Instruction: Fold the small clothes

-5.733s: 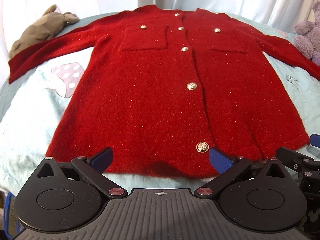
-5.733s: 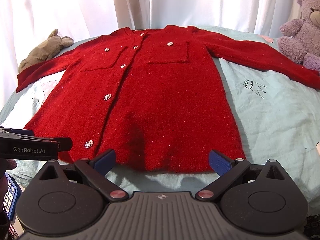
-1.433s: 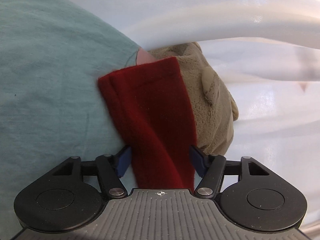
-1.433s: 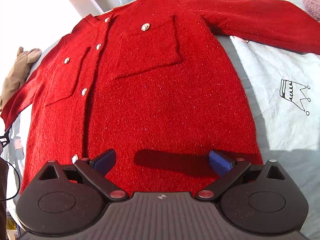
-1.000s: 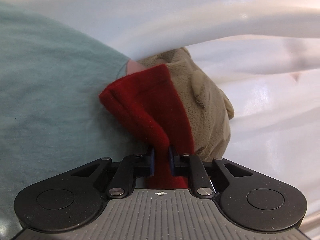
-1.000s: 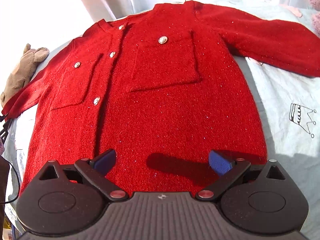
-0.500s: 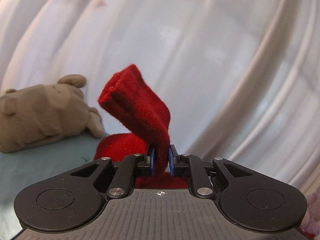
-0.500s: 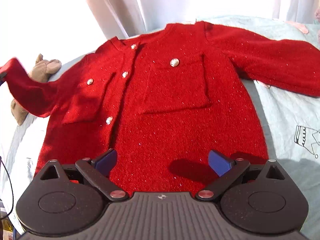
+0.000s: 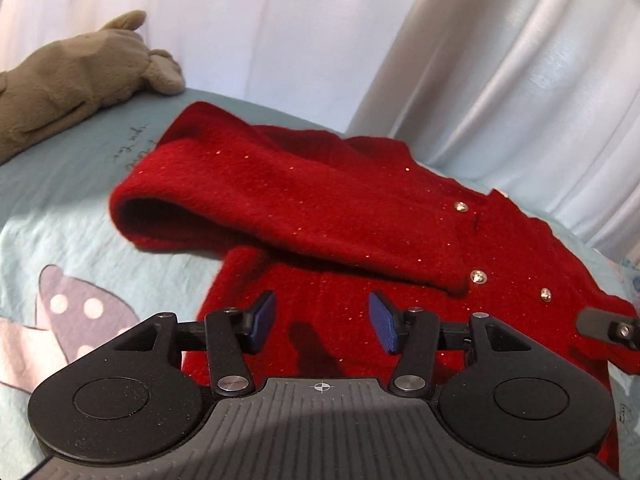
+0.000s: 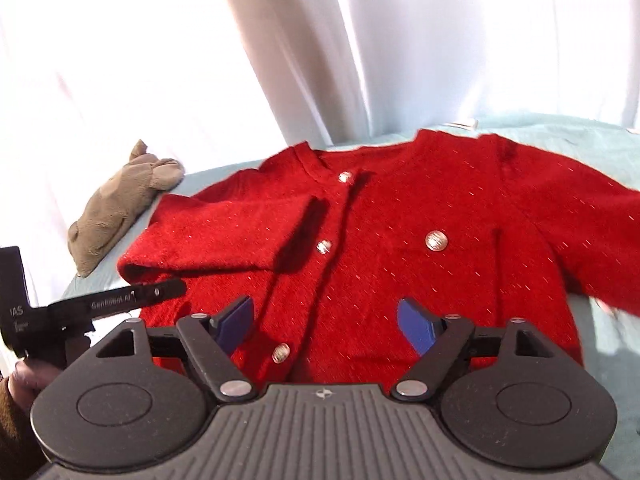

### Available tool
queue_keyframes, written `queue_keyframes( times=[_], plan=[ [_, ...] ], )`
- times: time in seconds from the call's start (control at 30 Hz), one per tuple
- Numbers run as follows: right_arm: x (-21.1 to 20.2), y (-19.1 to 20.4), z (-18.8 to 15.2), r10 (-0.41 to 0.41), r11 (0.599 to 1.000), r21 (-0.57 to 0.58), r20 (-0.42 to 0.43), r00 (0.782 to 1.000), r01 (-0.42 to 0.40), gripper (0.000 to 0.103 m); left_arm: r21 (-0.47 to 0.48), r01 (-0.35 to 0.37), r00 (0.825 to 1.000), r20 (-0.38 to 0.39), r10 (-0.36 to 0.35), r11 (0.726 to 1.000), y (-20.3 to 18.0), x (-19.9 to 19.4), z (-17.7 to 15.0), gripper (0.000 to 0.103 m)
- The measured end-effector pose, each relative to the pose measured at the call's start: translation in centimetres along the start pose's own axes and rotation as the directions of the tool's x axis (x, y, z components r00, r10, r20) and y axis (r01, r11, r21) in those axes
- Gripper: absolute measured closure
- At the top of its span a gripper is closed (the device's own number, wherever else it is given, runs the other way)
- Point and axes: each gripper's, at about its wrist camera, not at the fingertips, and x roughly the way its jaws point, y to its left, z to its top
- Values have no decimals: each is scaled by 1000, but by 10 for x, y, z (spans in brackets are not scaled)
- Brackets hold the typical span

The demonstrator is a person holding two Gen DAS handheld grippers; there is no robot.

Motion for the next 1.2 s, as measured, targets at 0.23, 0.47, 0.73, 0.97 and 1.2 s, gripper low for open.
queue_keyframes(
  times=[0.23, 0.47, 0.73, 0.97, 1.2],
  plan=[
    [84, 15, 33, 158, 987, 35, -42, 986, -157, 42, -76, -81, 997, -20, 80, 994, 24, -9, -13, 46],
    [141, 10, 29, 222, 961, 189, -92, 971, -202, 45, -91, -99, 995, -26, 97, 991, 33, -17, -19, 45],
    [103, 19, 43, 136, 986, 87, 65, 989, -142, 90, -120, -124, 992, 12, 126, 985, 49, -18, 2, 42],
    [47, -24, 53, -73, 997, 44, 190, 979, 66, 90, -169, -51, 998, 17, 55, 984, 60, 11, 32, 53],
    [66, -68, 40, -109, 982, 162, 55, 992, 99, 80, -198, 21, 999, -22, -26, 980, 57, 31, 36, 73]
  ],
)
